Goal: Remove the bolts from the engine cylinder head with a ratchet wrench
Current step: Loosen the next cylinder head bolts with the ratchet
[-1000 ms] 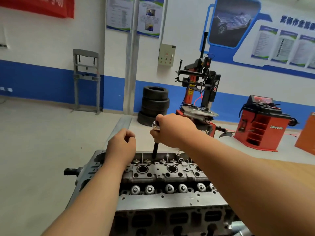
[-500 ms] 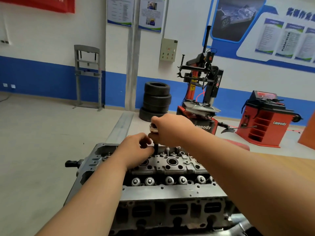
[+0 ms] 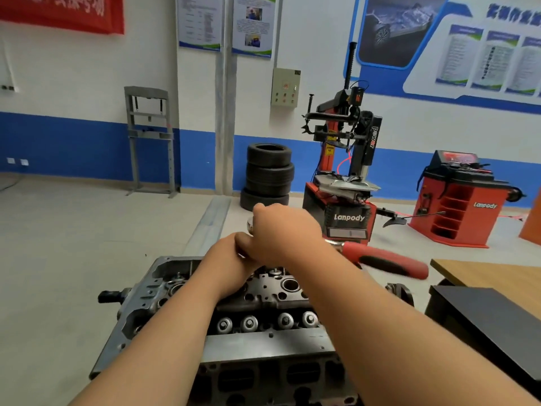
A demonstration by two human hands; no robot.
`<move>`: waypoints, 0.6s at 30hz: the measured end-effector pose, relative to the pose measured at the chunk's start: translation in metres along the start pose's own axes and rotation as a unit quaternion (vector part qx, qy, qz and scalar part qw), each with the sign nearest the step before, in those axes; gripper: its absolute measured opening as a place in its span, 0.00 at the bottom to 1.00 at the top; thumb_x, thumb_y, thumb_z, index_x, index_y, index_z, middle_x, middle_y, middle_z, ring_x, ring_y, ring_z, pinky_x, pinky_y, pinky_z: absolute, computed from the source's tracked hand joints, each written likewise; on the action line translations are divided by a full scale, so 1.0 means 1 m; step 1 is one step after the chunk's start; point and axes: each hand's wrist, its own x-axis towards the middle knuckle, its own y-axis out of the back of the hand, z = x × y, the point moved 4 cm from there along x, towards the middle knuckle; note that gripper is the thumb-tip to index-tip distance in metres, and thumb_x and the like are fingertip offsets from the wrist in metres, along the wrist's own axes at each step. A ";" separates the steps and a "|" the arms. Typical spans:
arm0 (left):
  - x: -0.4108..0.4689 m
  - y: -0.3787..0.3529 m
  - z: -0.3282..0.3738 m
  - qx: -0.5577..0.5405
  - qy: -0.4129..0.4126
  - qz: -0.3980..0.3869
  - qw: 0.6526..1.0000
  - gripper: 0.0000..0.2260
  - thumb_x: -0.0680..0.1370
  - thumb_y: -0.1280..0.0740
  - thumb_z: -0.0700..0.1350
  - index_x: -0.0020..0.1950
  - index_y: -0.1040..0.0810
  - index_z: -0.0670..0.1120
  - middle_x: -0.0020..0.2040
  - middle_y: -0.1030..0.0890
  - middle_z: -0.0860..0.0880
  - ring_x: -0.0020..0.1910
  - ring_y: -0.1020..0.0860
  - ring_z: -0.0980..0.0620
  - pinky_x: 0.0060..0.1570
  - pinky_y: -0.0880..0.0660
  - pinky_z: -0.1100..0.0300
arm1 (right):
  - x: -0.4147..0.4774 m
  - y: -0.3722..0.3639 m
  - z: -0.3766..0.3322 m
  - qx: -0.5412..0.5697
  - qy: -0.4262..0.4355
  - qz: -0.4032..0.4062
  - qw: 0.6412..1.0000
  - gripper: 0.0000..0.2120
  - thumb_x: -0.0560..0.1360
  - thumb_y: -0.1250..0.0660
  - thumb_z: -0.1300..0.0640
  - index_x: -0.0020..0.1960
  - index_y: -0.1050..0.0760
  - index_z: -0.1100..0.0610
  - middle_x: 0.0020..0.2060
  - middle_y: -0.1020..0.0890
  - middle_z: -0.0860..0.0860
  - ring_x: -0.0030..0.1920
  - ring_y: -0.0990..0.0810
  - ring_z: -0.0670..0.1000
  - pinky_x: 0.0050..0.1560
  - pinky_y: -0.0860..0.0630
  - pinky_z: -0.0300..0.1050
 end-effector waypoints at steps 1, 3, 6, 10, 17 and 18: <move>0.000 0.000 0.000 -0.032 0.001 -0.005 0.999 0.05 0.73 0.31 0.50 0.47 0.21 0.52 0.42 0.18 0.55 0.43 0.21 0.53 0.39 0.28 0.60 | 0.000 0.002 0.007 0.003 0.031 0.025 0.999 0.18 0.72 0.41 0.35 0.44 0.32 0.50 0.32 0.29 0.47 0.30 0.31 0.48 0.27 0.42 0.40; 0.001 -0.004 -0.001 -0.054 -0.010 -0.030 0.998 0.03 0.74 0.31 0.51 0.47 0.19 0.55 0.42 0.17 0.56 0.43 0.20 0.55 0.41 0.27 0.61 | 0.003 0.002 0.018 0.028 0.102 0.046 0.993 0.21 0.71 0.45 0.31 0.46 0.29 0.47 0.32 0.28 0.44 0.33 0.28 0.49 0.28 0.40 0.40; 0.005 -0.007 0.001 -0.049 -0.022 -0.036 0.998 0.04 0.76 0.32 0.52 0.45 0.19 0.54 0.39 0.18 0.56 0.41 0.21 0.56 0.41 0.27 0.60 | 0.013 -0.003 0.019 0.034 0.157 0.076 0.984 0.28 0.68 0.53 0.27 0.44 0.27 0.47 0.34 0.22 0.46 0.36 0.24 0.51 0.32 0.33 0.41; 0.006 -0.010 0.005 -0.032 -0.022 -0.049 0.998 0.09 0.78 0.36 0.55 0.41 0.20 0.55 0.42 0.17 0.52 0.45 0.20 0.53 0.48 0.25 0.56 | 0.013 -0.006 0.016 0.032 0.139 0.107 0.984 0.28 0.68 0.55 0.27 0.40 0.28 0.48 0.28 0.29 0.44 0.32 0.28 0.49 0.28 0.41 0.39; 0.002 -0.008 0.011 0.091 -0.023 -0.008 0.996 0.14 0.78 0.38 0.40 0.33 0.28 0.51 0.29 0.27 0.56 0.30 0.29 0.58 0.28 0.38 0.64 | -0.003 -0.007 -0.001 -0.008 -0.091 0.014 0.996 0.17 0.77 0.43 0.42 0.53 0.30 0.56 0.35 0.31 0.52 0.33 0.31 0.52 0.27 0.42 0.43; 0.002 -0.007 0.011 0.137 -0.026 -0.006 0.990 0.13 0.77 0.39 0.38 0.34 0.28 0.49 0.30 0.29 0.55 0.31 0.32 0.57 0.28 0.39 0.64 | -0.003 -0.011 -0.007 0.003 -0.113 -0.020 0.993 0.17 0.77 0.40 0.47 0.60 0.32 0.58 0.41 0.28 0.54 0.38 0.28 0.54 0.29 0.38 0.45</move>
